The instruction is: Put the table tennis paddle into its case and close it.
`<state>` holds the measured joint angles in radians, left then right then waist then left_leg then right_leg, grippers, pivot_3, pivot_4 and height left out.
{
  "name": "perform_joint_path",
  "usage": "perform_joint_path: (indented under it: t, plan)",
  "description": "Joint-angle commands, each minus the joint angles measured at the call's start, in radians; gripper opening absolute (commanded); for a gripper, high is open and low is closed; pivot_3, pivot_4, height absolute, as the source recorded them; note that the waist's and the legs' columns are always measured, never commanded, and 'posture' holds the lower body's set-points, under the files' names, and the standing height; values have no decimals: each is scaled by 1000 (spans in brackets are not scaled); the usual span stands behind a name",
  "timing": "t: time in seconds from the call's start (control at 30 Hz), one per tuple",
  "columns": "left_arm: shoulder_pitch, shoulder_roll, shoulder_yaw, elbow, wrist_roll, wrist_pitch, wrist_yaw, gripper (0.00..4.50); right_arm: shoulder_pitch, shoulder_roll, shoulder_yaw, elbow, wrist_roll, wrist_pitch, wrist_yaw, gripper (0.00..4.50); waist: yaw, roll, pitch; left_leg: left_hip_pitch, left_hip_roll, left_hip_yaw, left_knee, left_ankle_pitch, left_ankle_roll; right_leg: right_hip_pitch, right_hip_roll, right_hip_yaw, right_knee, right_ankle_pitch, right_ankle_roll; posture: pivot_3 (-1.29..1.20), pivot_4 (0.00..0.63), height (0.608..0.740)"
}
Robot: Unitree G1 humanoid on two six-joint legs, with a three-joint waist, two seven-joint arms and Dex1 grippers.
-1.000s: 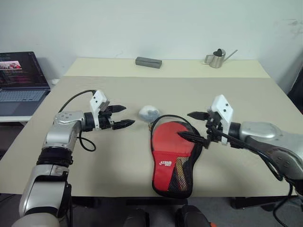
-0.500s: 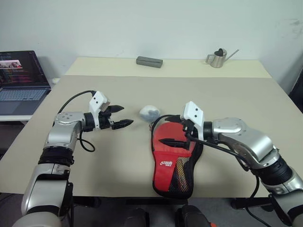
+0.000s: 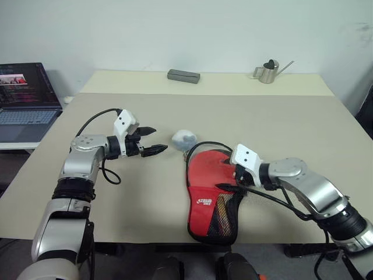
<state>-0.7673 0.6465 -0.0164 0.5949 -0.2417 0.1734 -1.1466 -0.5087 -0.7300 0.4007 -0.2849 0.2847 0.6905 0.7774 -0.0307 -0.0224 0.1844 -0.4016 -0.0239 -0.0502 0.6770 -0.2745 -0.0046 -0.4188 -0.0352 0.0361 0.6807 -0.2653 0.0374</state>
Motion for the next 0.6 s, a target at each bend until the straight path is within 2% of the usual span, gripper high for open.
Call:
perform_joint_path:
  t: [0.03,0.47,0.6]
  plan:
    - [-33,-2,12,4,7,-24,-5,4500,51,-40,-45,-70,-14,25,12,4474,0,0,0,0,0,0,0,0,0,0,0,0,0,0,0,0,150,740]
    - [-31,-11,17,41,22,-55,-21,4500,204,-141,-204,-241,53,170,36,4474,2,0,0,1,0,-1,1,0,0,3,0,0,-1,0,0,0,150,740]
    - [-33,-15,20,55,25,-63,-20,4500,139,-56,-242,-245,94,189,0,4474,-4,0,0,2,0,-1,1,0,0,3,0,0,0,0,0,0,150,740]
